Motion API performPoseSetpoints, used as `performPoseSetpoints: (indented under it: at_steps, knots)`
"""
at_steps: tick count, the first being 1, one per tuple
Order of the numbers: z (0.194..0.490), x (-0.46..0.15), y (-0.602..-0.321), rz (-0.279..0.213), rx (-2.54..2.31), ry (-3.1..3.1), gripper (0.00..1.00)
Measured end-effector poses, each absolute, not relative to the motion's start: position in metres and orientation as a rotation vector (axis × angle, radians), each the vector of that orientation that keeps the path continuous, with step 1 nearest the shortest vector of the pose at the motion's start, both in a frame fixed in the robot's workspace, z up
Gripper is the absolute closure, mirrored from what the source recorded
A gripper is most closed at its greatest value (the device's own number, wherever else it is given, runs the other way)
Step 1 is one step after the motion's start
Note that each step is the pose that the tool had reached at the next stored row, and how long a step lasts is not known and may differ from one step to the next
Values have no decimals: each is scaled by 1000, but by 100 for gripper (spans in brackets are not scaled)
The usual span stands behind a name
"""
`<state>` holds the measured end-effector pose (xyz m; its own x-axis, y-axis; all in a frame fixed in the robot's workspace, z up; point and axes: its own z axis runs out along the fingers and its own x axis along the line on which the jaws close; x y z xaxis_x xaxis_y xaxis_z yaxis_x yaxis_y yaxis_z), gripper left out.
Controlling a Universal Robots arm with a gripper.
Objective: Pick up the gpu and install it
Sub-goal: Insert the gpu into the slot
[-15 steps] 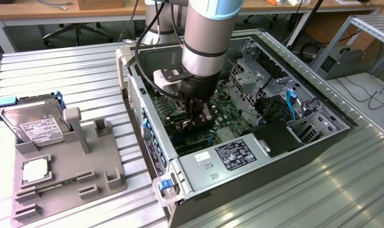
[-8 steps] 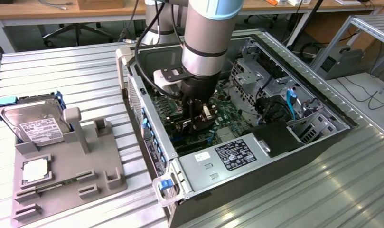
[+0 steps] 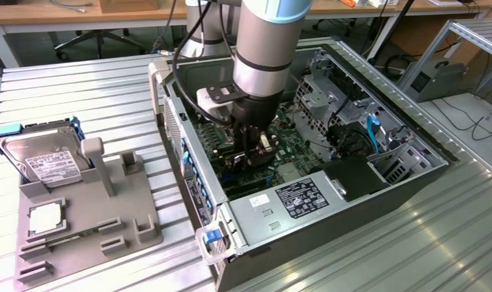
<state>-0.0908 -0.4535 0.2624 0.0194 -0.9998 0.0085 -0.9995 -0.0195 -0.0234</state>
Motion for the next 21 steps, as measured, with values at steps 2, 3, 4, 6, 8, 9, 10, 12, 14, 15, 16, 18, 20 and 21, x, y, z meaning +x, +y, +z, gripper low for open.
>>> performPoseSetpoints:
  at_steps: [2, 3, 4, 6, 8, 9, 10, 12, 14, 15, 16, 18, 20, 21]
  knots:
    - [266, -91, -453, -35, -2235, 2192, 48]
    - [267, -91, -453, -35, -2235, 2192, 48]
    - [270, -91, -453, -35, -2235, 2192, 48]
    - [275, -91, -453, -35, -2235, 2192, 48]
    - [280, -91, -453, -35, -2235, 2192, 48]
    - [284, -91, -453, -35, -2235, 2192, 48]
    - [286, -91, -453, -35, -2235, 2192, 48]
    - [291, -91, -453, -35, -2235, 2192, 48]
    - [298, -91, -453, -35, -2235, 2192, 48]
    - [300, -91, -453, -35, -2235, 2192, 48]
    - [302, -91, -453, -35, -2235, 2192, 48]
    - [306, -91, -452, -35, -2235, 2192, 48]
    - [308, -91, -452, -35, -2235, 2192, 48]
    - [309, -91, -452, -35, -2235, 2192, 48]
